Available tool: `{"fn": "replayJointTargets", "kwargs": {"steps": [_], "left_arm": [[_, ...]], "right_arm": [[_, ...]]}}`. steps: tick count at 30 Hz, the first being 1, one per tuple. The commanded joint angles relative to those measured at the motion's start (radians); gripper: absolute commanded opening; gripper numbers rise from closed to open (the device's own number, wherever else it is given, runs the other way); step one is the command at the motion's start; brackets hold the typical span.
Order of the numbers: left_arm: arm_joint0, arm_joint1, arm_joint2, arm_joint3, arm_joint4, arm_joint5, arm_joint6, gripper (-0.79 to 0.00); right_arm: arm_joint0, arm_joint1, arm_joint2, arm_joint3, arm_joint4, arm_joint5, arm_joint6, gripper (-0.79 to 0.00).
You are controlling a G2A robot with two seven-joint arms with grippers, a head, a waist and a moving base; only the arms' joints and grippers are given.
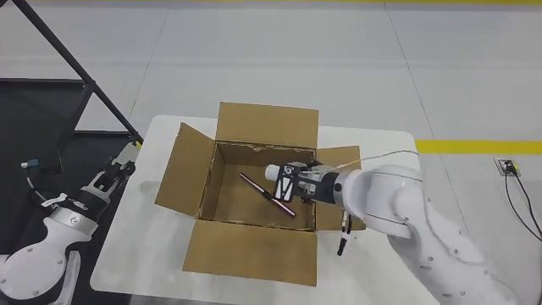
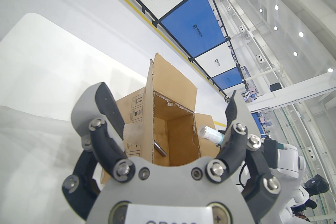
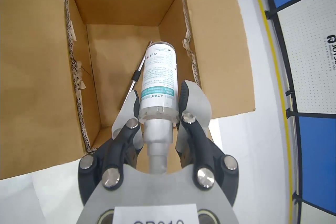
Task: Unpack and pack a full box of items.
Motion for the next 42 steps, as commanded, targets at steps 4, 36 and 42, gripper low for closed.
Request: {"fn": "replayJointTargets", "kwargs": {"steps": [4, 36, 42], "left_arm": [[0.0, 0.0, 0.0, 0.0, 0.0, 0.0, 0.0, 0.0], [0.0, 0.0, 0.0, 0.0, 0.0, 0.0, 0.0, 0.0], [0.0, 0.0, 0.0, 0.0, 0.0, 0.0, 0.0, 0.0]], "right_arm": [[0.051, -0.015, -0.053, 0.038, 0.032, 0.009, 0.007, -0.785], [0.588, -0.292, -0.569, 0.659, 0.35, 0.112, 0.281, -0.785], [0.683, -0.443, -0.742, 0.897, 0.459, 0.153, 0.323, -0.785]]}}
